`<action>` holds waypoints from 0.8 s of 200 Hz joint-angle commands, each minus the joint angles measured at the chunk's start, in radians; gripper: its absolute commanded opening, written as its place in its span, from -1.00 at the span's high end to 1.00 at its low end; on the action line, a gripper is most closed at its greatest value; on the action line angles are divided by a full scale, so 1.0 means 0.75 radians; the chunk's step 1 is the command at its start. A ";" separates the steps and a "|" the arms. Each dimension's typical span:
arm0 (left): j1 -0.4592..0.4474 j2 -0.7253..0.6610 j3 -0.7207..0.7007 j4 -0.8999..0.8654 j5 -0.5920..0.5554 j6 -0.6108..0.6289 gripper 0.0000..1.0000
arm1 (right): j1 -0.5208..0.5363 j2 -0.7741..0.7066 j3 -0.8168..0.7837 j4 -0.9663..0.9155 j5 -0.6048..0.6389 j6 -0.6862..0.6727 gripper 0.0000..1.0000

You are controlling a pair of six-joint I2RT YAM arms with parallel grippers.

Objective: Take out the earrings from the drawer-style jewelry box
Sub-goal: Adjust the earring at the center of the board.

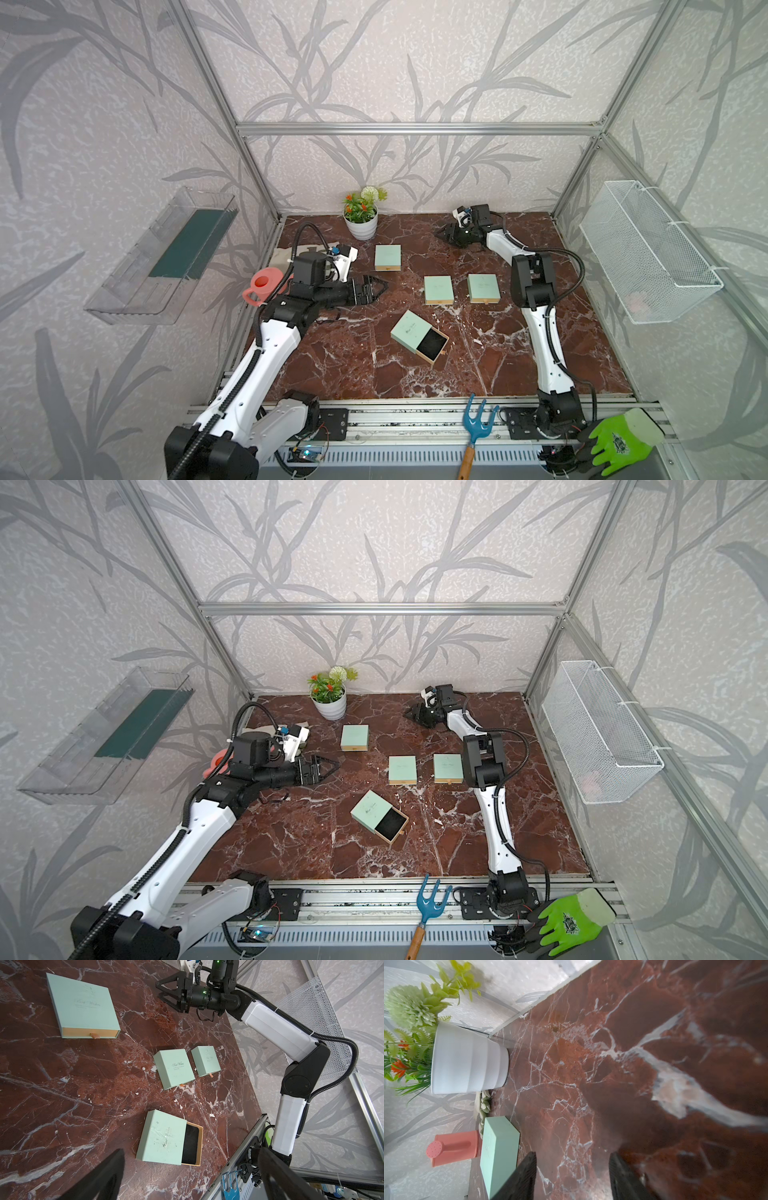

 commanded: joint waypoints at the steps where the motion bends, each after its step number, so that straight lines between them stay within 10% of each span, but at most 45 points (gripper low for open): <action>1: 0.010 -0.020 -0.013 0.030 0.024 -0.001 -0.98 | -0.008 0.043 0.020 -0.175 0.019 -0.031 -0.14; 160: 0.012 -0.019 -0.017 0.036 0.030 -0.002 -0.98 | -0.008 -0.198 -0.049 -0.045 -0.156 -0.125 -0.13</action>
